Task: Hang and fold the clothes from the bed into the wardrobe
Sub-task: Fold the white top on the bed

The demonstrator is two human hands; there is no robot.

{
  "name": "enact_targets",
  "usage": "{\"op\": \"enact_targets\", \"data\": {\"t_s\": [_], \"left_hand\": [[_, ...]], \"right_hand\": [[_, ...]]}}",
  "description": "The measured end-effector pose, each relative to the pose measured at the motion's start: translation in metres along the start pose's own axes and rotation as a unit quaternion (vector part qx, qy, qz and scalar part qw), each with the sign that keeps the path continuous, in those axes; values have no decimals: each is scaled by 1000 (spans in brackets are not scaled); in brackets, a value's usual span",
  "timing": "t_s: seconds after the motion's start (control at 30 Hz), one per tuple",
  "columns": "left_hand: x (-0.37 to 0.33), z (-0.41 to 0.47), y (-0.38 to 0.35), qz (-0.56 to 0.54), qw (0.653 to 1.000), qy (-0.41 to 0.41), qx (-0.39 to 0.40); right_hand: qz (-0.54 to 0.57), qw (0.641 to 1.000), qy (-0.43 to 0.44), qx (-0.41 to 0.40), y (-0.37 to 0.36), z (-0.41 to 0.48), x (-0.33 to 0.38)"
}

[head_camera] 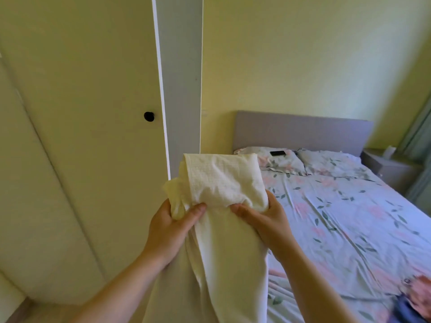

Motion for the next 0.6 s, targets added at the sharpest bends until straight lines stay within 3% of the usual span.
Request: {"op": "enact_targets", "data": {"t_s": [0.33,0.6], "left_hand": [[-1,98,-77,18,998,14,60],[-18,191,-127,7,999,10,34]], "right_hand": [[-24,999,-12,-42,38,86,-46],[-9,1000,-7,-22,51,194,-78]]}}
Point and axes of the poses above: each hand's wrist, its own z-axis towards the middle knuckle, its own y-axis out of the back of the hand, x = y × z, the point moved 7 cm from there along z, towards the middle knuckle, and after that the axes turned 12 degrees about y, right-handed, at the moved point
